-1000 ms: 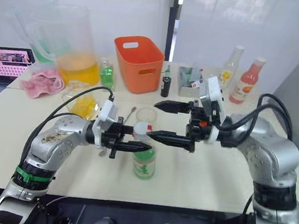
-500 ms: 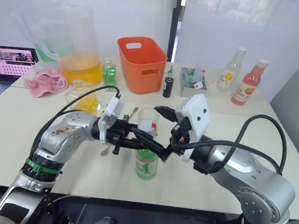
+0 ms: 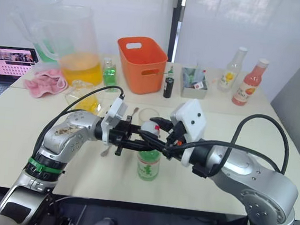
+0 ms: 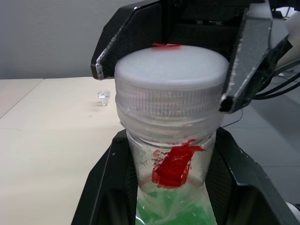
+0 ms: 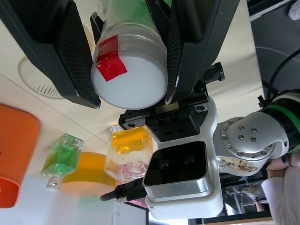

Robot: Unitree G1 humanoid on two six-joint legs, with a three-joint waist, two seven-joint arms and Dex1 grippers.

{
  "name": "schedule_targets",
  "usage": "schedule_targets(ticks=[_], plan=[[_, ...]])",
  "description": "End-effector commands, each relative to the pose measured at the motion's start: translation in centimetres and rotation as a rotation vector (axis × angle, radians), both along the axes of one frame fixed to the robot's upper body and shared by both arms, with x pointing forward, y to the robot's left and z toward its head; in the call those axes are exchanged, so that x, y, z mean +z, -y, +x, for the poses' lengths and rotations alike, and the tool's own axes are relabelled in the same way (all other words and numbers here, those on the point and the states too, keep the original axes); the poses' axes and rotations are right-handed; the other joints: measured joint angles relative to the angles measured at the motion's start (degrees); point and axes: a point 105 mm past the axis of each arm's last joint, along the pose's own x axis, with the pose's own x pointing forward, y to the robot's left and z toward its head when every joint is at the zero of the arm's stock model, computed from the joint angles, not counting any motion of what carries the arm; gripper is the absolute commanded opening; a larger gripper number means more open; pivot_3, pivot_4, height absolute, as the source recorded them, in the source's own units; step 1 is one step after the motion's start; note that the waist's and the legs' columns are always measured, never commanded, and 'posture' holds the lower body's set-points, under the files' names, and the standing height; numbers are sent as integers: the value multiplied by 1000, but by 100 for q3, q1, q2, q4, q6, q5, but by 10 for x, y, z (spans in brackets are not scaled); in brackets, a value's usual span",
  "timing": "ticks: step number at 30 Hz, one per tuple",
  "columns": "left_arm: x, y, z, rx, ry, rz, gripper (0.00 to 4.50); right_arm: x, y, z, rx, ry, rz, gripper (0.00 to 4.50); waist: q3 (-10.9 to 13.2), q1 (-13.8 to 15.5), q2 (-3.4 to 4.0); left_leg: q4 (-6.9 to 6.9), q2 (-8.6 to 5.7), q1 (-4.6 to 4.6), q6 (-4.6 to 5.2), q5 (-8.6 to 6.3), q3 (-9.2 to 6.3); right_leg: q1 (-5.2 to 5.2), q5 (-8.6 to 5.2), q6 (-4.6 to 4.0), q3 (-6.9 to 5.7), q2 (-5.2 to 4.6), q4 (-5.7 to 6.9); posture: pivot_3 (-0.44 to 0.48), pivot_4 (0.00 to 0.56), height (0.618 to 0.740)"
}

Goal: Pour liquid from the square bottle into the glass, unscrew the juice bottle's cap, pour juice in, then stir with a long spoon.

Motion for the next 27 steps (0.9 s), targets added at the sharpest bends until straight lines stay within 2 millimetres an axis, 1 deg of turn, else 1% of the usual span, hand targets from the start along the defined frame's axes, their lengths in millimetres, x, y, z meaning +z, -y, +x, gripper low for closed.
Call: schedule_targets(ticks=[1, 4, 5, 7, 9, 12, 16, 19, 23, 25, 27], plan=[[8, -1, -8, -1, 51, -15, 1383, 0, -4, -5, 122, -16, -56, 1685, 0, -7, 0, 0, 0, 0, 0, 0, 0, -1, 0, 0, 1, 0, 0, 0, 150, 703], [11, -3, -9, 29, 72, -22, 1382, 0, -8, -3, 206, -10, -105, 1685, 0, -13, 0, -1, 0, 2, 0, 0, 0, 0, -1, 1, 0, 0, 0, 0, 150, 703], [12, -6, -11, 38, 81, -20, 1382, 1, -12, -5, 279, 1, -126, 1685, 0, -15, 0, -2, 0, 2, 0, 0, 0, 0, -4, 1, -1, 0, 0, 0, 150, 703], [12, -8, -13, 47, 89, -16, 1382, 2, -15, -7, 365, 15, -157, 1685, 0, -40, 1, -1, 0, 2, 0, 0, 1, -3, -12, -7, 1, 0, 0, 0, 150, 703], [13, -8, -14, 50, 91, -15, 1382, 1, -15, -7, 390, 24, -169, 1685, 0, -35, 1, -3, 1, 4, 0, 0, 0, -3, -11, -6, -1, 0, 1, 0, 150, 703], [13, -11, -19, 64, 89, -7, 1382, 12, -12, -5, 649, 80, -197, 1685, 1, -71, 1, -4, 1, 2, 0, 0, 2, -4, -3, 10, 0, 1, -4, 0, 150, 703], [13, -12, -24, 68, 91, 4, 1382, 22, -10, 6, 830, 137, -220, 1685, 2, -91, 1, -6, 1, 3, 0, 0, 3, -6, -3, 12, -1, 1, -1, 0, 150, 703], [12, -13, -25, 76, 95, 11, 1382, 24, -10, 10, 896, 118, -237, 1685, 3, -95, 2, -8, 1, 3, 0, 0, 2, -6, -2, 12, -1, 1, -1, 0, 150, 703], [12, -13, -25, 80, 94, 13, 1382, 24, -9, 13, 917, 109, -242, 1685, 3, -48, 2, -8, 0, -2, -1, 0, 2, -10, -1, 11, -1, 1, 0, 0, 150, 703], [11, -13, -25, 82, 95, 13, 1382, 29, -9, 12, 934, 114, -243, 2760, 3, -36, 3, -8, 0, -2, -1, 0, 2, -10, -2, 11, -1, 1, 0, 0, 150, 703], [9, -13, -25, 87, 98, 11, 1382, 31, -9, 12, 932, 114, -242, 3430, 3, -35, 3, -8, 0, -2, -1, 0, 2, -11, -2, 11, -1, 1, 1, 0, 150, 703]])
